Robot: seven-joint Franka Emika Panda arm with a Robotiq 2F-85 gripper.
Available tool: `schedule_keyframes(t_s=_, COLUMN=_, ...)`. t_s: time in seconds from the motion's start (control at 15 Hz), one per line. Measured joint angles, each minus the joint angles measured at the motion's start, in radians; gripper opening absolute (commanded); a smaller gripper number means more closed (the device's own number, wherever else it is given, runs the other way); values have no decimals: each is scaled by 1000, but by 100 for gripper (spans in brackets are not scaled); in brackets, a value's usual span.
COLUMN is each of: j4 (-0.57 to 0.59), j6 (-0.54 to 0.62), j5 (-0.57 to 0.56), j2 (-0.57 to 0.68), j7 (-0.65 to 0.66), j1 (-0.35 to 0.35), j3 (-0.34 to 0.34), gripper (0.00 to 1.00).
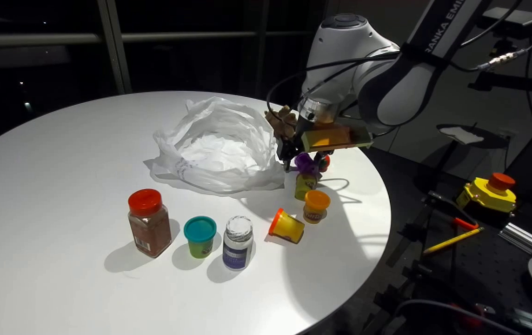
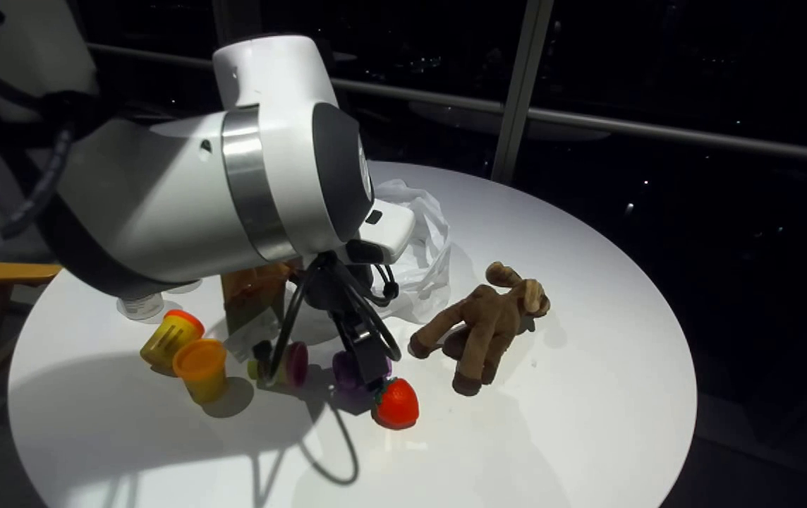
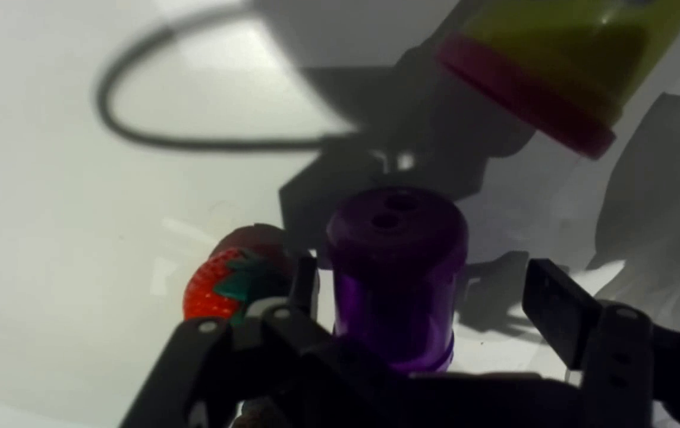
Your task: Place the containers, strawberry and toy deer inside the plastic
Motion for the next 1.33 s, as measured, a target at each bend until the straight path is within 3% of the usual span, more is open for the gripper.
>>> schedule_keyframes(t_s=0.27, j4=6, j6=5, j5=0, j2=0, j7=3, j1=0, j3=-8, gripper=27)
schedule_keyframes(t_s=0.33, j4=7, j6=6, j5=0, j2=0, j7=4, j1=0, j3=-8, gripper=23)
schedule_keyframes(t_s=0.67, j4=16, j6=2, j5=1, j2=-8, j7=5, j1=0, j3=-8, gripper=23)
schedule_keyframes(t_s=0.93, j4=48, j6=-88, j5=9, j2=-118, j7=-7, j1=2, j3=6, gripper=23)
schedule_keyframes(t_s=1.13, j4=94, j6=-179, j5=27, j2=-219, j7=-31, j1=6, j3=48, gripper=23)
schedule_keyframes(t_s=1.33, j4=155, j6=-204, j5=59, j2=-218, j7=-57, j1=10, j3=104, gripper=23)
